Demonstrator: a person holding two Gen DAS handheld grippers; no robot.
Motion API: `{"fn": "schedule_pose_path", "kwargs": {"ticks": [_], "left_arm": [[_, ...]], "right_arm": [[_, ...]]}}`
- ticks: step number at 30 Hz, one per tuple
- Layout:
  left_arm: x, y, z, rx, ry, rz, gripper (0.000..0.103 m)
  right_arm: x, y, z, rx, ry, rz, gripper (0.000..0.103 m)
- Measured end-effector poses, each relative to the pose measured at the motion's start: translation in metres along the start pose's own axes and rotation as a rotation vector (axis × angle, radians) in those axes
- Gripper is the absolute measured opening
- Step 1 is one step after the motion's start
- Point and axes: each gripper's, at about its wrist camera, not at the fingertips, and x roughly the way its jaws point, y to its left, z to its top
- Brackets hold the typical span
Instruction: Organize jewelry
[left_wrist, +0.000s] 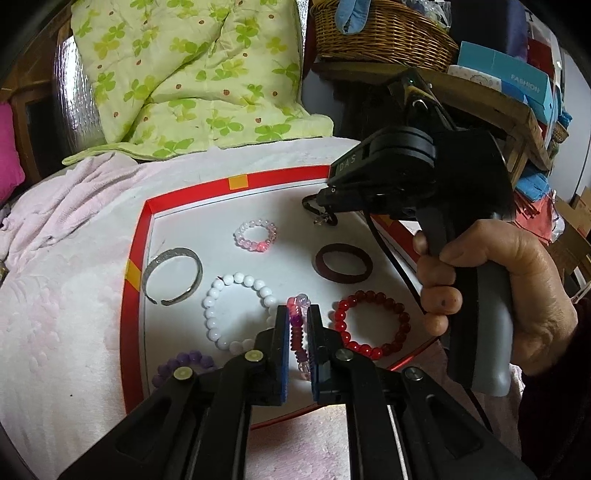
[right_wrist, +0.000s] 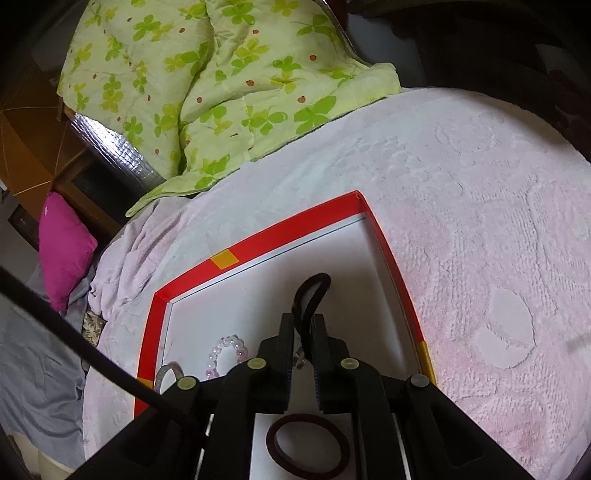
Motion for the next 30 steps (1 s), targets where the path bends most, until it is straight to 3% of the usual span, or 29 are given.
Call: {"fn": "schedule_pose_path", "kwargs": {"ticks": [1, 2, 3, 4, 15, 30], "left_arm": [[-0.001, 0.000, 0.000, -0.002, -0.002, 0.008, 0.027], [-0.003, 0.001, 0.000, -0.003, -0.009, 0.020, 0.042], [-0.006, 0.001, 0.000, -0.004, -0.021, 0.036, 0.052], [-0.009, 0.002, 0.000, -0.003, -0.033, 0.047, 0.054], [-0.030, 0.008, -0.003, -0.011, -0.068, 0.136, 0.071], [-0.088, 0.022, -0.007, -0.053, -0.119, 0.245, 0.076]], "right_arm": [[-0.001, 0.000, -0.001, -0.001, 0.002, -0.007, 0.024], [-0.003, 0.000, -0.002, -0.001, 0.004, -0.008, 0.030], [-0.005, 0.000, -0.003, -0.004, 0.001, -0.010, 0.044], [-0.009, 0.001, -0.004, -0.009, -0.010, -0.015, 0.053], [-0.064, 0.022, -0.019, -0.098, -0.106, -0.014, 0.054], [-0.145, 0.055, -0.070, -0.214, -0.195, 0.010, 0.054]]}}
